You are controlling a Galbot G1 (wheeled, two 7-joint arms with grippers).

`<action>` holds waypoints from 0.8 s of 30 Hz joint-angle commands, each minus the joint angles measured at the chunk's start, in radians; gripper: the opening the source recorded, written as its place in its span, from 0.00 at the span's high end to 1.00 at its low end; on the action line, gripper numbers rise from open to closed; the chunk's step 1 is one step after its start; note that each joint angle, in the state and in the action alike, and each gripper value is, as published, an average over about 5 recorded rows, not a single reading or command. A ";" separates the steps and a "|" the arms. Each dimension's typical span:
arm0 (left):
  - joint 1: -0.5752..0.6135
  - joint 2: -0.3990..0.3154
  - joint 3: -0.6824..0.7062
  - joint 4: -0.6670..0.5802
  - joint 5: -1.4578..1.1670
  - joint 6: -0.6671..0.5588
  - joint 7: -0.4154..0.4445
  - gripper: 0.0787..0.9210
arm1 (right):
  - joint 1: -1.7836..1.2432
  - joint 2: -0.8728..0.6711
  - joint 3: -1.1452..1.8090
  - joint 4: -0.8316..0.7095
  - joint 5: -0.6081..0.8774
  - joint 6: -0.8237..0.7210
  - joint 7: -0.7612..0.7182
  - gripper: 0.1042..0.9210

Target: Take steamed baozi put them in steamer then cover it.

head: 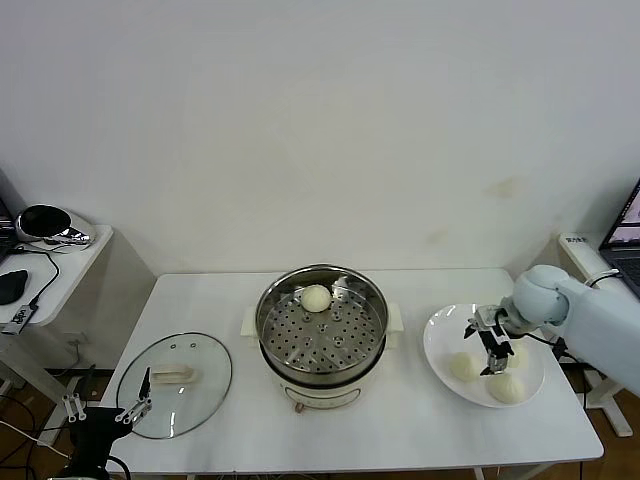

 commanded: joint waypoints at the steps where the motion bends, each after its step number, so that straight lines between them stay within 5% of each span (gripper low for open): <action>1: 0.001 0.000 -0.002 0.001 0.001 0.000 0.000 0.12 | -0.074 0.028 0.053 -0.040 -0.027 0.006 0.002 0.12; 15: 0.000 -0.004 0.000 0.008 0.004 -0.004 -0.001 0.12 | -0.090 0.094 0.075 -0.107 -0.061 0.003 0.022 0.12; 24: 0.002 -0.007 0.004 0.004 0.006 -0.003 0.000 0.12 | -0.087 0.100 0.067 -0.107 -0.068 -0.004 0.009 0.22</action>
